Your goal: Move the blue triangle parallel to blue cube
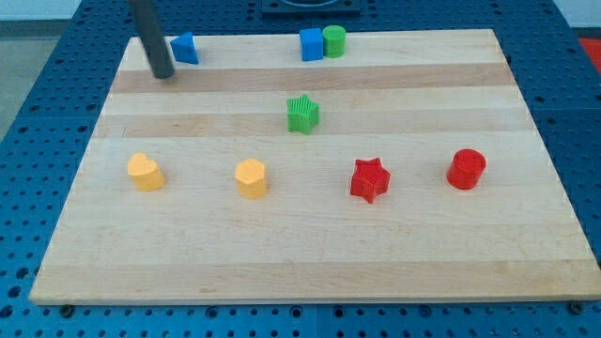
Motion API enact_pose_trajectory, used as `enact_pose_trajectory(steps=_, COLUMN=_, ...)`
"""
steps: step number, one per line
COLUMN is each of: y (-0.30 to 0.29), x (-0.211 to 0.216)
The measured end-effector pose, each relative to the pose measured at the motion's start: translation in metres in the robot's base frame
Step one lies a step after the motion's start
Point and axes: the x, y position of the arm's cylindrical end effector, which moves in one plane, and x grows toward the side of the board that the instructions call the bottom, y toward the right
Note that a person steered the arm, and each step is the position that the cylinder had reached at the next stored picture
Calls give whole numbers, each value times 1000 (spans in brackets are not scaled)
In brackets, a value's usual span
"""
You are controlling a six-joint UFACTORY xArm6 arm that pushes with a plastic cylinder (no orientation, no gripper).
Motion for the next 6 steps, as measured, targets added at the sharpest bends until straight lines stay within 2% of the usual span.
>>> enact_pose_trajectory(steps=1, y=-53, x=-15)
enact_pose_trajectory(steps=2, y=-52, x=-60)
enact_pose_trajectory(steps=3, y=-14, x=-75)
enact_pose_trajectory(steps=5, y=73, x=-73)
enact_pose_trajectory(steps=6, y=70, x=-82)
